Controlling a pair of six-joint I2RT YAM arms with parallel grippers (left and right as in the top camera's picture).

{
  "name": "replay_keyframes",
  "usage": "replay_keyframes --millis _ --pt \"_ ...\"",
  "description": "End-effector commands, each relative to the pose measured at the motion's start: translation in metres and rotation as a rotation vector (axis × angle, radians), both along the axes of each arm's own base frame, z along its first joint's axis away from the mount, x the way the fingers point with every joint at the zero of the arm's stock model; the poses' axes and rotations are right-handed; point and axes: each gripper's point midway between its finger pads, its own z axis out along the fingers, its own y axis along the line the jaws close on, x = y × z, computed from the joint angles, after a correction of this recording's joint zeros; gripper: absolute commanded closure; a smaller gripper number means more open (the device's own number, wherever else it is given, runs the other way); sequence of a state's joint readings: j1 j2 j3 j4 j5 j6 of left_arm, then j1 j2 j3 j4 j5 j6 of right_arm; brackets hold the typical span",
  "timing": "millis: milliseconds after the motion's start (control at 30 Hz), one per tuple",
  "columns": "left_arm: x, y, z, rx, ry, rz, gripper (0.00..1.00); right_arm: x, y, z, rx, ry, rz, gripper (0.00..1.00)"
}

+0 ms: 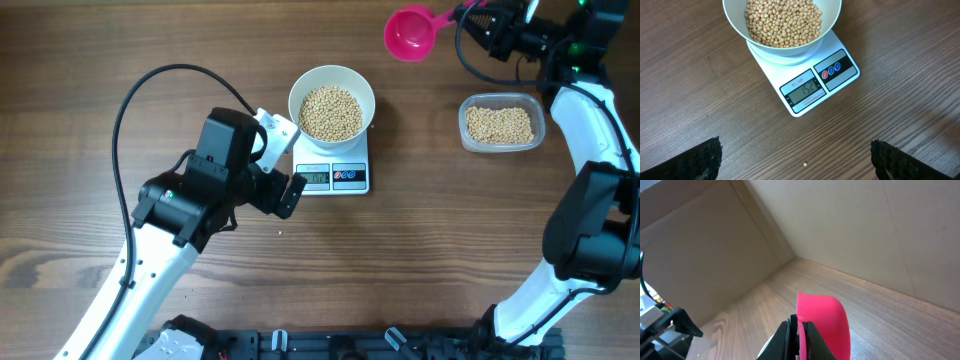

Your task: Scoop item into bowl and weigh 150g on scale

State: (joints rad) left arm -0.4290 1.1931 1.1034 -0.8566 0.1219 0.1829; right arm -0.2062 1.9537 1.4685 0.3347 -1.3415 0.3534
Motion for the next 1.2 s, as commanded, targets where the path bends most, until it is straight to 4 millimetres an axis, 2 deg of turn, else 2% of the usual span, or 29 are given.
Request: replay_keyframes --millis 0,100,167,200,233,333,400,467,600,700,833,1033,1167 --pt "0.001 0.000 0.002 0.000 -0.011 -0.014 0.00 -0.003 0.006 0.019 -0.002 -0.029 -0.005 0.96" --pt "0.001 0.000 0.002 0.000 -0.011 -0.014 0.00 -0.006 0.023 0.020 0.006 -0.013 0.029 0.95" --pt "0.001 0.000 0.002 0.000 -0.011 -0.014 0.00 -0.013 0.055 0.020 0.004 -0.018 0.095 0.96" --pt "0.001 0.000 0.002 0.000 -0.011 -0.014 0.00 -0.015 0.064 0.020 0.000 -0.029 0.113 0.95" --pt "0.001 0.000 0.002 0.000 -0.011 -0.014 0.00 -0.017 0.071 0.020 -0.011 -0.057 0.129 0.96" --pt "0.001 0.000 0.002 0.000 -0.011 -0.014 0.00 -0.014 0.106 0.012 -0.137 -0.304 0.124 0.96" --pt "0.001 0.000 0.002 0.000 -0.011 -0.014 0.00 -0.005 0.124 -0.007 -0.297 -0.470 0.074 0.96" --pt "0.001 0.000 0.002 0.000 -0.011 -0.014 0.00 0.008 0.134 -0.033 -0.497 -0.563 0.007 0.96" --pt "0.001 0.000 0.002 0.000 -0.011 -0.014 0.00 -0.001 0.153 -0.061 -0.611 -0.555 0.051 0.96" --pt "0.001 0.000 0.002 0.000 -0.011 -0.014 0.00 -0.012 0.162 -0.084 -0.693 -0.527 0.103 0.96" --pt "0.001 0.000 0.002 0.000 -0.011 -0.014 0.00 -0.024 0.164 -0.097 -0.706 -0.456 0.144 0.96" --pt "0.001 0.000 0.002 0.000 -0.011 -0.014 0.00 -0.035 0.163 -0.091 -0.680 -0.377 0.150 0.96" --pt "0.001 0.000 0.002 0.000 -0.011 -0.014 0.00 -0.061 0.166 -0.099 -0.675 -0.273 0.219 0.96"
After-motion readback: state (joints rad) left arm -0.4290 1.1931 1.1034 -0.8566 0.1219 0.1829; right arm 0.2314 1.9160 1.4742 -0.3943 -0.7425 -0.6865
